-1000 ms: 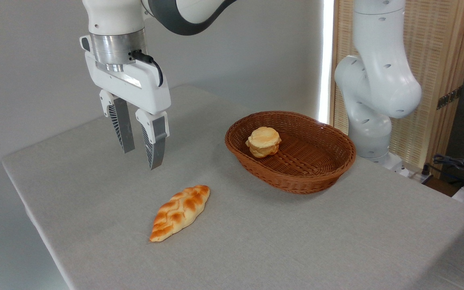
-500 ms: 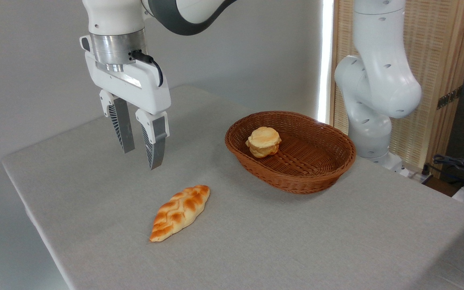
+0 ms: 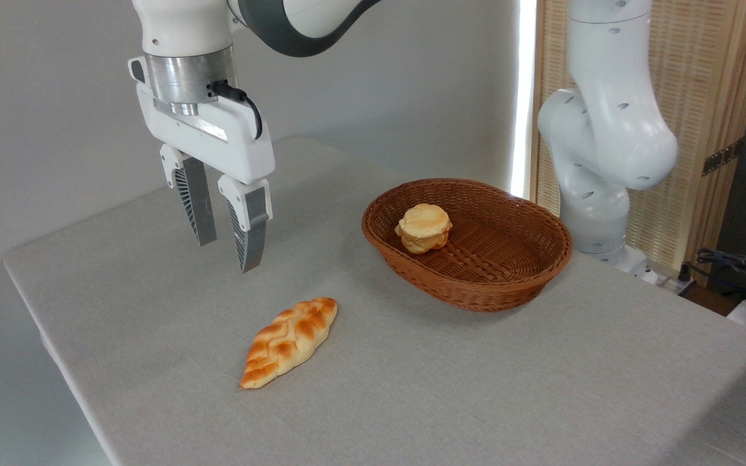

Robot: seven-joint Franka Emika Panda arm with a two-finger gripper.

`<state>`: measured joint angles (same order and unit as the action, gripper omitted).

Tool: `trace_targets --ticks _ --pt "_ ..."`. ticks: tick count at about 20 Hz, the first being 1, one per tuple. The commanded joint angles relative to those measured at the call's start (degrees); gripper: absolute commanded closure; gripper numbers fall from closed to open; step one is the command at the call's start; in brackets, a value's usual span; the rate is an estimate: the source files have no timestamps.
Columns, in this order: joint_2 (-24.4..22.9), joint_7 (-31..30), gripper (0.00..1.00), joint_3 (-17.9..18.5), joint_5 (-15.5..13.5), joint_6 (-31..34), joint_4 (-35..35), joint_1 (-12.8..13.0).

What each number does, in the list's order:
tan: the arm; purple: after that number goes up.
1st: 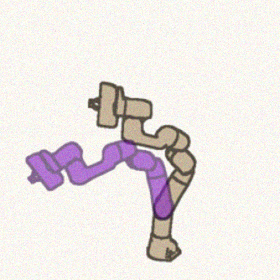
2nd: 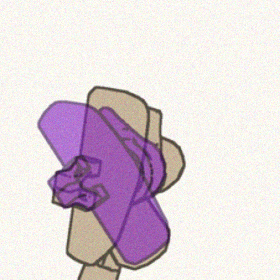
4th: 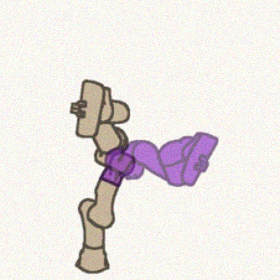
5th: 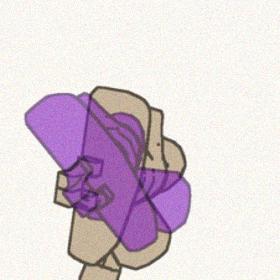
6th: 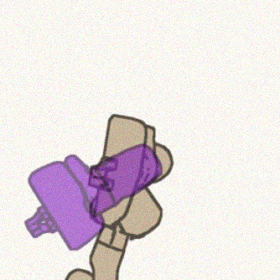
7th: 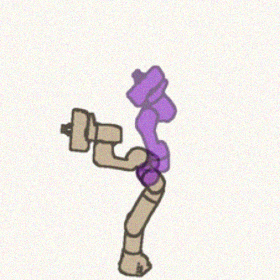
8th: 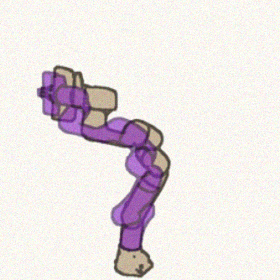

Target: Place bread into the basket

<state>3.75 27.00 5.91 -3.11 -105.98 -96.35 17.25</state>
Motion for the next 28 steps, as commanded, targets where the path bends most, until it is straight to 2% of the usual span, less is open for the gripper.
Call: trace_targets --ticks 1,28 --pt "0.12 1.12 0.0 0.68 -0.94 0.78 0.82 0.15" --pt "0.3 1.21 0.0 0.77 -0.85 0.16 0.82 -0.03"
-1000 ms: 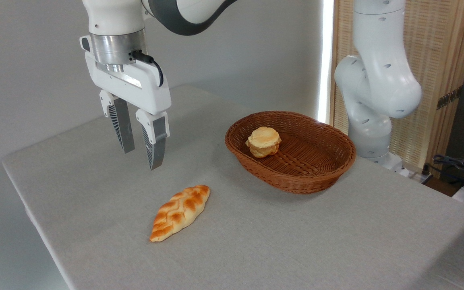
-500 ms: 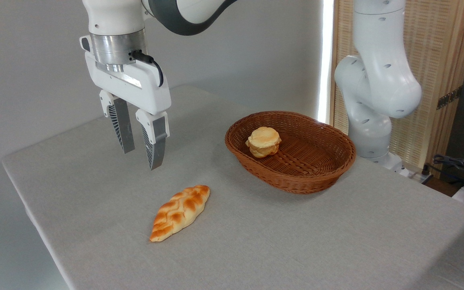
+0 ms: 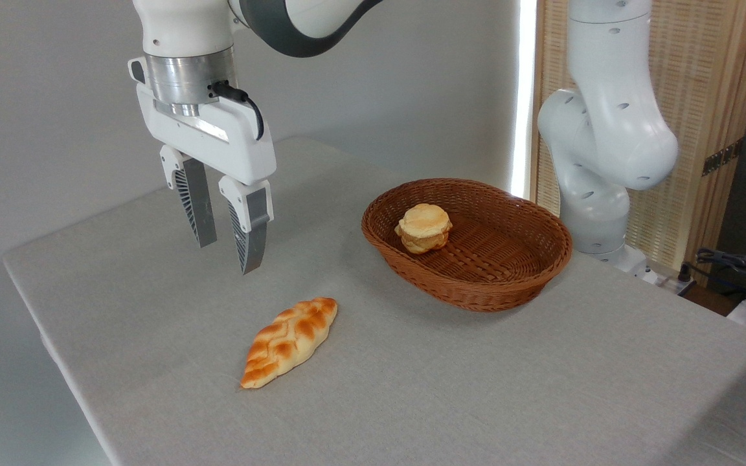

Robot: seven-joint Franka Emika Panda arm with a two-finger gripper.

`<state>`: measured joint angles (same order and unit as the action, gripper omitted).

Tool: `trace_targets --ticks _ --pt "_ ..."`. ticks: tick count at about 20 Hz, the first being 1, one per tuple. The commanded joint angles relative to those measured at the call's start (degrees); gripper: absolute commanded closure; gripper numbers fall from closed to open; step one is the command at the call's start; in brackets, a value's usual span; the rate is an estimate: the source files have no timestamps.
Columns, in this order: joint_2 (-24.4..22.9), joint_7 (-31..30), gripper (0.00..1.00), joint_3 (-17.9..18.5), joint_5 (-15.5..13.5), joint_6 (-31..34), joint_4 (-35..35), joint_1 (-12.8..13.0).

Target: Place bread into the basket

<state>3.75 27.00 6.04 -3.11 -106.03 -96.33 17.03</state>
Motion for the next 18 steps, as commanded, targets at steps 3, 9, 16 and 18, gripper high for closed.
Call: trace_targets --ticks 3,9,16,18 --pt "0.39 1.21 0.0 0.55 -0.85 0.3 0.7 0.2" --pt "0.39 1.3 0.0 0.55 -0.85 0.3 0.61 0.2" --pt "0.12 1.3 0.0 0.55 -0.5 -1.19 -2.28 0.46" --pt "0.03 1.3 0.0 0.55 -0.32 -2.42 -5.09 0.37"
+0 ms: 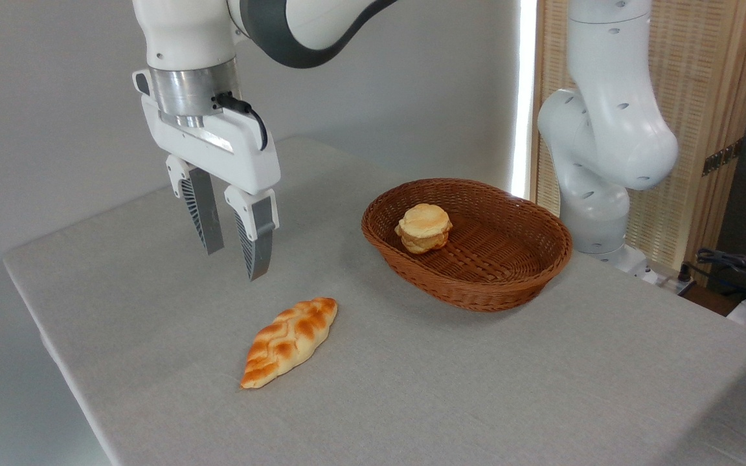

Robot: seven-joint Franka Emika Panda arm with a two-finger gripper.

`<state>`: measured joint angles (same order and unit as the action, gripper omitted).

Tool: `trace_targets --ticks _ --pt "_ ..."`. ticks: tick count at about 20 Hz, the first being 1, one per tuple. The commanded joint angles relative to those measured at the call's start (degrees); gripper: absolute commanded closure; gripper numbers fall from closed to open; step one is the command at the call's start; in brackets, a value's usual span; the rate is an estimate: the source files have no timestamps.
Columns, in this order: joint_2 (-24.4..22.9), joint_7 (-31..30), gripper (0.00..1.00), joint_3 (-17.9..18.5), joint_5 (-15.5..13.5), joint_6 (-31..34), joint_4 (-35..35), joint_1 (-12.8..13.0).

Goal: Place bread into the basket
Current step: 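Lower the open gripper onto the braided bread roll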

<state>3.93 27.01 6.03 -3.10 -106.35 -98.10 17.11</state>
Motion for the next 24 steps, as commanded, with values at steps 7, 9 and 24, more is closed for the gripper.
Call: trace_targets --ticks 7,9,24 --pt "-0.15 1.29 0.0 0.65 -0.24 -4.91 -8.94 -0.15" --pt "0.02 1.29 0.0 0.74 -0.24 -6.4 -10.96 -0.24" --pt "3.89 1.38 0.0 0.74 -0.06 -8.7 -13.0 -0.24"
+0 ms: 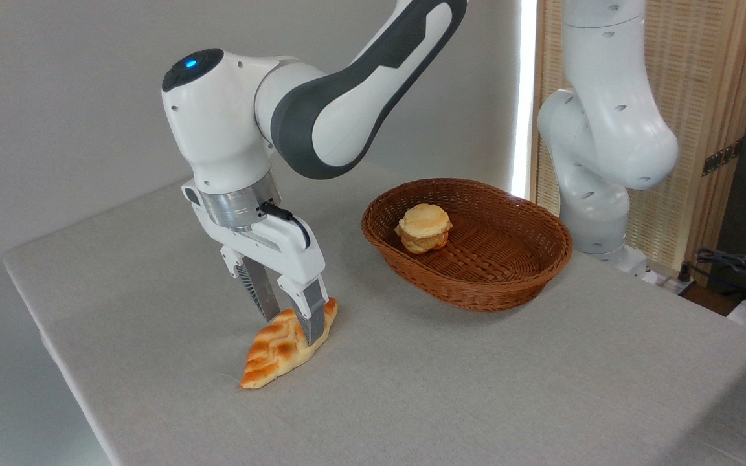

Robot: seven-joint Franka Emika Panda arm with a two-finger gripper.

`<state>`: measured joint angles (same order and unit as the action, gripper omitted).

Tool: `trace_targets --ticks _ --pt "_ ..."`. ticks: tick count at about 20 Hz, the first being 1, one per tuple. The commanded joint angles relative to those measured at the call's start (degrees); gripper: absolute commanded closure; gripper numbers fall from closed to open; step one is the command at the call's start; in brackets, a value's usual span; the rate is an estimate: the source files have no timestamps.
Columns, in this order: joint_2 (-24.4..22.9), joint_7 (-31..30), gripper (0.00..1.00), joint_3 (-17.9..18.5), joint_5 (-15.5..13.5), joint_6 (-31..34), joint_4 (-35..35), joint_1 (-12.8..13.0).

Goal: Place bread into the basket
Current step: 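Lower the open gripper onto the braided bread roll, then close the gripper on the middle of the braided roll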

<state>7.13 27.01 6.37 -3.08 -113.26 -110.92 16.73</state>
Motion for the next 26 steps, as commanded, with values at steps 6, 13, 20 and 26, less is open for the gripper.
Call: trace_targets --ticks 6,13,20,26 --pt "0.78 2.34 0.53 0.4 -0.08 -1.88 -0.18 0.15" --pt "0.52 2.61 0.57 0.4 -0.08 -1.35 -0.18 0.06" --pt "0.43 2.61 0.57 0.48 -0.17 -1.18 0.0 0.06" --pt "-1.94 2.7 0.57 0.48 -0.08 -1.27 0.44 0.15"
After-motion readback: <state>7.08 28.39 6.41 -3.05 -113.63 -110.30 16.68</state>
